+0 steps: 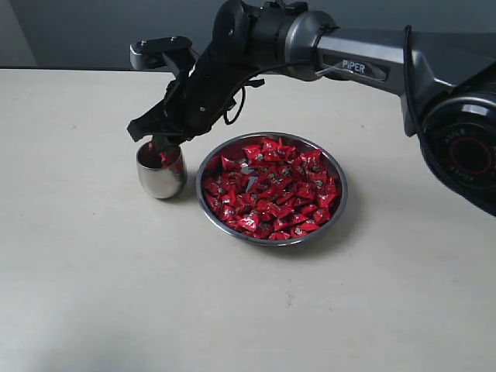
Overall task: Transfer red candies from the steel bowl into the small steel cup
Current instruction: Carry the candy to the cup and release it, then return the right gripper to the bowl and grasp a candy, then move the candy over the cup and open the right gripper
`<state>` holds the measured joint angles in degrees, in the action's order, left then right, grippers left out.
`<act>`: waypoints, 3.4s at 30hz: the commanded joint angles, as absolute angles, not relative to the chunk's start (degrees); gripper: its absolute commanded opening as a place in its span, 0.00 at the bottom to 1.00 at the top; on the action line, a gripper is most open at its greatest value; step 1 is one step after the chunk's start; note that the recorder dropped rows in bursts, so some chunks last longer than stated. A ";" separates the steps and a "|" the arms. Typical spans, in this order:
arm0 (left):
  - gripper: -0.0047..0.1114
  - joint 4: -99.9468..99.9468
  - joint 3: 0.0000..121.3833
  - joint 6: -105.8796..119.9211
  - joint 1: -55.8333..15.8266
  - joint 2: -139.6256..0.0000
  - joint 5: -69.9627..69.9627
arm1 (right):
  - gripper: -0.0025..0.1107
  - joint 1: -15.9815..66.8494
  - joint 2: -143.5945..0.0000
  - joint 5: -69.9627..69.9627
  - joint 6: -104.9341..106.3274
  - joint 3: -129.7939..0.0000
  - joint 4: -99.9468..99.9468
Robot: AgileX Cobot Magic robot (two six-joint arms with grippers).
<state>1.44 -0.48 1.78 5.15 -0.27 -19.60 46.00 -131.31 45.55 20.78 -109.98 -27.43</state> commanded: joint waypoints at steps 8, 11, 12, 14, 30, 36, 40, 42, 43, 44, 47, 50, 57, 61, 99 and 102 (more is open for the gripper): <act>0.04 1.55 0.00 1.68 5.10 0.00 -19.26 | 0.32 43.66 -128.27 46.38 16.96 -110.10 -25.15; 0.04 1.55 0.00 1.68 5.10 0.00 -19.26 | 0.32 41.24 -126.92 49.15 14.71 -110.10 -22.26; 0.04 1.55 0.00 1.68 5.10 0.00 -19.26 | 0.32 40.29 -126.68 50.41 14.33 -110.10 -21.64; 0.04 1.55 0.00 1.68 5.10 0.00 -19.26 | 0.32 38.36 -126.55 52.99 14.09 -110.10 -21.33; 0.04 1.55 0.00 1.68 5.10 0.00 -19.26 | 0.32 34.85 -131.31 57.03 13.30 -108.66 -25.98; 0.04 1.55 0.00 1.68 5.10 0.00 -19.26 | 0.32 34.85 -133.72 55.09 13.30 -108.66 -27.45; 0.04 1.55 0.00 1.68 5.10 0.00 -19.26 | 0.43 34.85 -134.70 54.27 13.30 -108.66 -27.58; 0.04 1.55 0.00 1.68 5.10 0.00 -19.26 | 0.47 34.95 -134.82 53.80 13.30 -108.66 -27.48; 0.04 1.55 0.00 1.68 5.10 0.00 -19.26 | 0.47 35.08 -135.07 53.65 13.30 -108.66 -27.48; 0.04 1.55 0.00 1.68 5.10 0.00 -19.26 | 0.47 35.08 -135.28 53.39 13.30 -108.66 -27.48; 0.04 1.55 0.00 1.68 5.10 0.00 -19.26 | 0.45 35.37 -135.96 52.87 13.30 -108.66 -27.22; 0.04 1.55 0.00 1.68 5.10 0.00 -19.26 | 0.45 35.45 -136.57 52.37 13.30 -108.66 -27.22; 0.04 1.55 0.00 1.68 5.10 0.00 -19.26 | 0.42 35.45 -137.44 50.48 12.93 -108.66 -27.22; 0.04 1.55 0.00 1.68 5.10 0.00 -19.26 | 0.25 35.45 -138.14 50.64 12.93 -108.66 -27.22; 0.04 1.55 0.00 1.68 5.10 0.00 -19.26 | 0.01 43.52 -130.87 47.79 28.21 -108.77 -37.38; 0.04 1.55 0.00 1.68 5.10 0.00 -19.26 | 0.02 43.52 -131.09 47.63 28.21 -108.77 -36.47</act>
<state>1.44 -0.48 1.78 5.15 -0.27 -19.60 43.66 -131.34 48.41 27.64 -108.61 -37.26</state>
